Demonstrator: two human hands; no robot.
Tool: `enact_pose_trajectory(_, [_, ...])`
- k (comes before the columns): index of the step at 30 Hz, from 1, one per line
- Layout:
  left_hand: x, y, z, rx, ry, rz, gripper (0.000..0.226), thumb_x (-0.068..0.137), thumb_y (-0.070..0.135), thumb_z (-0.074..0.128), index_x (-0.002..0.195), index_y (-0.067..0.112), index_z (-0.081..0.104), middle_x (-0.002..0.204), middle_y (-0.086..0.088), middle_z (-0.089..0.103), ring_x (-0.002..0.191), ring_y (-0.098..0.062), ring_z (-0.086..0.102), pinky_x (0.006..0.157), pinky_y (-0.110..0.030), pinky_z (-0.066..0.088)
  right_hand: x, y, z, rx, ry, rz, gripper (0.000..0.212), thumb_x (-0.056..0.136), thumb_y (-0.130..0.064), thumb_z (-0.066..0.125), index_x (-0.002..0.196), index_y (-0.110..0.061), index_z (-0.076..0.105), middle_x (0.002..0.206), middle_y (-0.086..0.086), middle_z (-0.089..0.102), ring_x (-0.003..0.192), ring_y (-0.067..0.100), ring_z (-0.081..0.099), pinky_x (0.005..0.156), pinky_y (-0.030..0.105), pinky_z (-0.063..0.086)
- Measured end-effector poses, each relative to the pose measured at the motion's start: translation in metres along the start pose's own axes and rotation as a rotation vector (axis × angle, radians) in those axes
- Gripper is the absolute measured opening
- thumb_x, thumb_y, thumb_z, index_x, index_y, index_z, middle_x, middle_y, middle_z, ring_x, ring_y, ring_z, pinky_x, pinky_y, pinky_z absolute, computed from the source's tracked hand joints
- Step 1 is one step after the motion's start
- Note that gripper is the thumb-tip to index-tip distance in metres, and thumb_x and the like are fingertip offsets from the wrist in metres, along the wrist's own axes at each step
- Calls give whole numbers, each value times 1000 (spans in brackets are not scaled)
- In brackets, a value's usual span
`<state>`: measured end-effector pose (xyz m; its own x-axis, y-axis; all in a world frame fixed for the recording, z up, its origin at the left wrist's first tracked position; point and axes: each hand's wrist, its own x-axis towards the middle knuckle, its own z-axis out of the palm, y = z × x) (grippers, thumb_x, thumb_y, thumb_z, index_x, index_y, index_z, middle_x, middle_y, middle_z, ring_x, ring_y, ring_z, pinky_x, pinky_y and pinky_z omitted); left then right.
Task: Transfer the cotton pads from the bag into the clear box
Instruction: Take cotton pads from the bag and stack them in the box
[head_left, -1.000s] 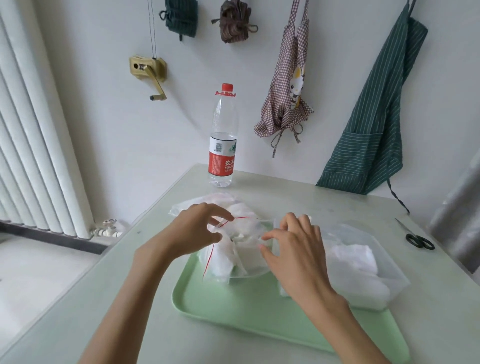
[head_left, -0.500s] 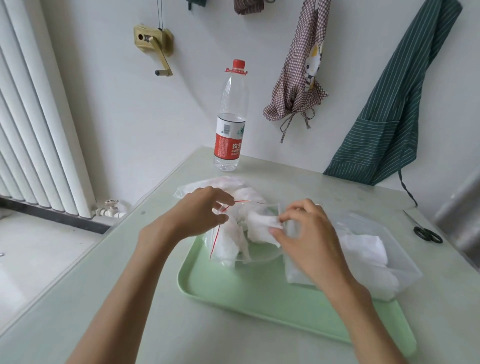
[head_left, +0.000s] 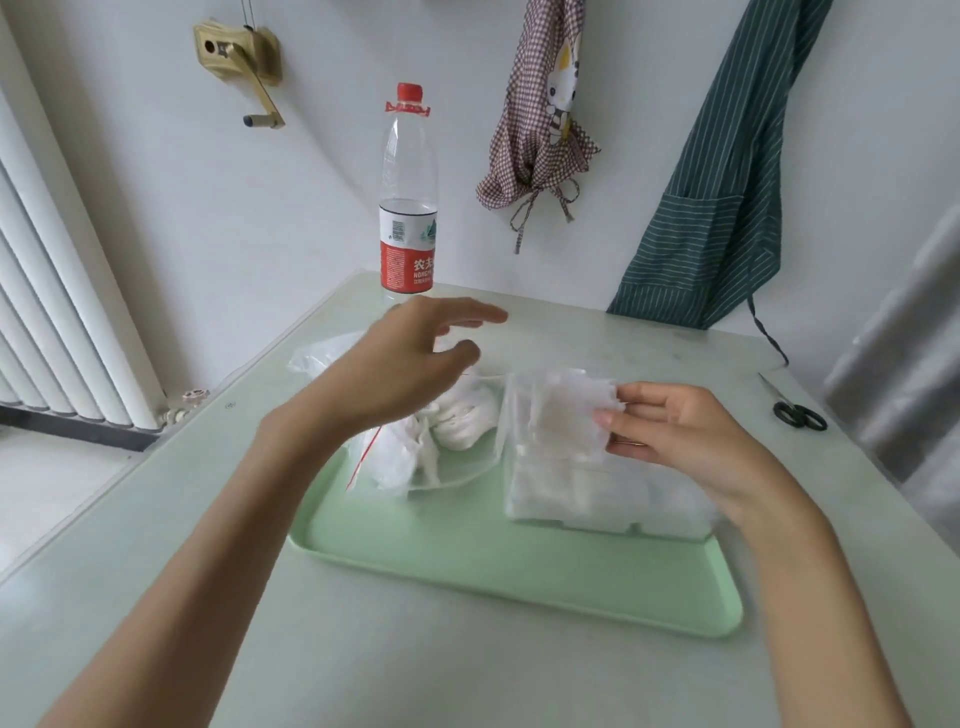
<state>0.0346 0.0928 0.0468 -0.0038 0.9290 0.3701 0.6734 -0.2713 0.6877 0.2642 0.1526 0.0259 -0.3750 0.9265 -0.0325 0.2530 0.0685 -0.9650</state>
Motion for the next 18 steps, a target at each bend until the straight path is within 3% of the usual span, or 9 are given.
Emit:
enact_pose_trajectory(3, [20,12,28,17,-287,-6,40,96,19,51,135,22,48,132,13,52,125,2,45,104,-16,31,5,11,-8,-27,50,24,12,84,-6,68,85,-18,64,79,0,68,71,13,65,70,15,56])
enact_pose_trajectory(6, [42,14,47,225,-416,-1,41,94,29,55,133,22,48,128,10,57,119,-6,52,101,-23,37,13,24,-9,-118,113,1,15,84,-12,70,80,-26,63,79,-2,68,78,17,64,85,29,55])
enact_pose_trajectory(10, [59,11,60,654,-437,74,34,92,41,53,125,32,52,118,17,61,109,-7,51,91,-27,29,23,34,-6,-225,145,-56,12,85,-18,68,92,-27,64,90,4,72,86,15,65,70,19,46])
enact_pose_trajectory(14, [63,10,65,754,-443,142,29,95,41,47,123,34,55,118,16,61,113,-8,47,88,-27,26,25,35,-3,-263,125,-72,13,86,-15,64,93,-25,61,83,2,70,82,14,63,62,14,42])
enact_pose_trajectory(18, [65,9,69,785,-464,194,28,95,39,49,120,32,58,113,14,62,113,-6,46,86,-25,24,26,37,-1,-342,136,-16,12,85,-22,64,87,-28,54,80,-9,69,90,13,61,71,26,43])
